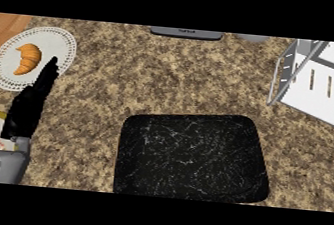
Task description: Pick the can from the tray and place it in the tiered basket
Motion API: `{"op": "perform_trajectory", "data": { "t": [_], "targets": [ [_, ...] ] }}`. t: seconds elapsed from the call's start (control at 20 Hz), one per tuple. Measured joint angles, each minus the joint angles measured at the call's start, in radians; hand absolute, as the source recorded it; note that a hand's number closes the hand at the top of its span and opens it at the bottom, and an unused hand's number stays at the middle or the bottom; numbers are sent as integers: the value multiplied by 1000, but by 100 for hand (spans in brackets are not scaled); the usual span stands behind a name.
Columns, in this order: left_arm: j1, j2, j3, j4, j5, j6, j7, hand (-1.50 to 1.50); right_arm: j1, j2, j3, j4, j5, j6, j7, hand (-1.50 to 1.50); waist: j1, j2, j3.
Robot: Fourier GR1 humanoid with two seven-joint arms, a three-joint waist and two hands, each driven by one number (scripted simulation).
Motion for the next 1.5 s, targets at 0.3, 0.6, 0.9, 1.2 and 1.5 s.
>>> {"op": "perform_trajectory", "data": {
  "t": [0.3,0.6,0.9,1.2,1.5],
  "targets": [
    [-3,-7,10,13,-7,-6,-17,0,12,18,-68,115,-56,-35,-105,150,4,1,0],
    [-6,-1,23,20,-6,-17,-21,0,17,23,-184,200,-168,-12,-123,-150,3,-2,-3],
    [-2,-15,17,0,-20,-16,-7,0,46,24,-266,221,-248,-86,-208,-150,0,-4,-4],
    [18,-7,39,-11,-12,-32,-12,0,76,25,-320,136,-315,-158,-246,-150,-7,-5,-2],
    [31,-20,43,7,-23,-28,-42,0,99,-38,-360,27,-363,-141,-190,-150,-17,-8,-1]
  ]
}}
